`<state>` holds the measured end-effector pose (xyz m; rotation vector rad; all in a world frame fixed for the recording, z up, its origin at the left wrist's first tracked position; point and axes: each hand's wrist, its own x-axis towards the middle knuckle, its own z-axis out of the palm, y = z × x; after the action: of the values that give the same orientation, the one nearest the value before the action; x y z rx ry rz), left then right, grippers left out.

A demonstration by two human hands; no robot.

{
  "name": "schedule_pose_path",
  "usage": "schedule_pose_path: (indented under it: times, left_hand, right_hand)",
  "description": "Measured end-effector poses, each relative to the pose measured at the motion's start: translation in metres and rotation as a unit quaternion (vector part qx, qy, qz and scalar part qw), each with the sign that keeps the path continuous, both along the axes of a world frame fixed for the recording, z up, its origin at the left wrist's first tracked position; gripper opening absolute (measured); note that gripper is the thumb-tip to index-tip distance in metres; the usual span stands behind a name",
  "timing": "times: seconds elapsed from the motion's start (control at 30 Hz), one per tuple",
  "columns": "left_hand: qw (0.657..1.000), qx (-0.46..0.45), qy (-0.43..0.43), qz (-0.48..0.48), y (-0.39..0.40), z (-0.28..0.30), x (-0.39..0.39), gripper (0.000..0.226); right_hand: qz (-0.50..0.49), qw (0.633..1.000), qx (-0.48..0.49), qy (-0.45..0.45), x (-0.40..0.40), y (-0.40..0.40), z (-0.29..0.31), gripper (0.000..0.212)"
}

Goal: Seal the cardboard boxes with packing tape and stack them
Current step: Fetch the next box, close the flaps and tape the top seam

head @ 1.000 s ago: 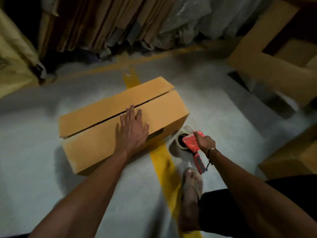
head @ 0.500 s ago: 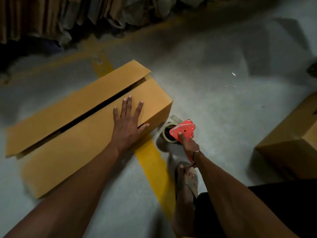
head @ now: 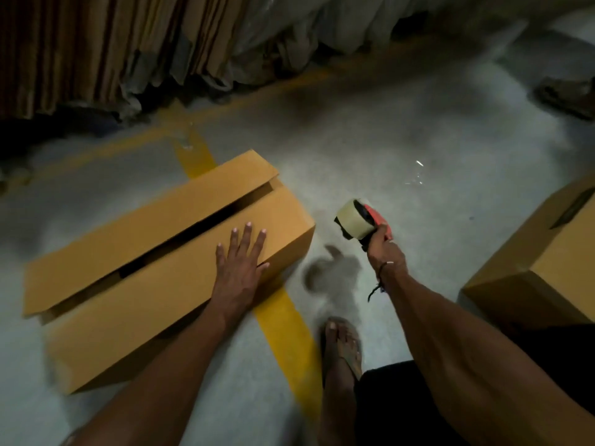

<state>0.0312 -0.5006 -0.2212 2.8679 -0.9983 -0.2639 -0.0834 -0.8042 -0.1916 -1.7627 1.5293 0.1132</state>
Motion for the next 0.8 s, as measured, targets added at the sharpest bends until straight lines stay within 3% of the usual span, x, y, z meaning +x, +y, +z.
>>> schedule_pose_path:
  times: [0.17,0.27,0.37,0.5,0.57,0.63,0.67,0.77,0.8]
  left_hand:
    - [0.997,0.040,0.066,-0.012,0.010,0.025,-0.034,0.080]
    - [0.990,0.048,0.132,-0.031,0.017,0.061,-0.037,0.073]
    - [0.989,0.011,0.146,-0.010,0.033,0.109,-0.033,0.066]
    - [0.982,-0.071,0.146,0.100,0.074,0.177,-0.034,0.048]
    - [0.954,-0.137,0.186,0.193,0.099,0.210,-0.040,0.035]
    - [0.888,-0.231,0.259,0.301,0.126,0.239,-0.050,0.029]
    - [0.828,-0.296,0.310,0.361,0.137,0.253,-0.056,0.029]
    - [0.576,-0.488,0.441,0.486,0.166,0.283,-0.069,0.038]
    - [0.512,-0.518,0.470,0.497,0.174,0.290,-0.072,0.044]
  right_hand:
    - [0.063,0.995,-0.074,0.014,0.021,-0.016,0.077,0.097]
    - [0.110,0.991,-0.069,-0.021,0.041,-0.002,0.115,0.114]
    - [0.170,0.979,0.002,-0.110,0.058,0.029,0.153,0.121]
    - [0.248,0.926,0.174,-0.224,0.064,0.111,0.216,0.094]
    - [0.289,0.894,0.253,-0.231,0.061,0.147,0.238,0.092]
    - [0.329,0.871,0.295,-0.215,0.055,0.182,0.260,0.099]
    - [0.347,0.859,0.312,-0.213,0.049,0.199,0.269,0.100]
    - [0.364,0.833,0.349,-0.226,0.033,0.246,0.286,0.090]
    - [0.367,0.826,0.361,-0.230,0.030,0.259,0.289,0.087]
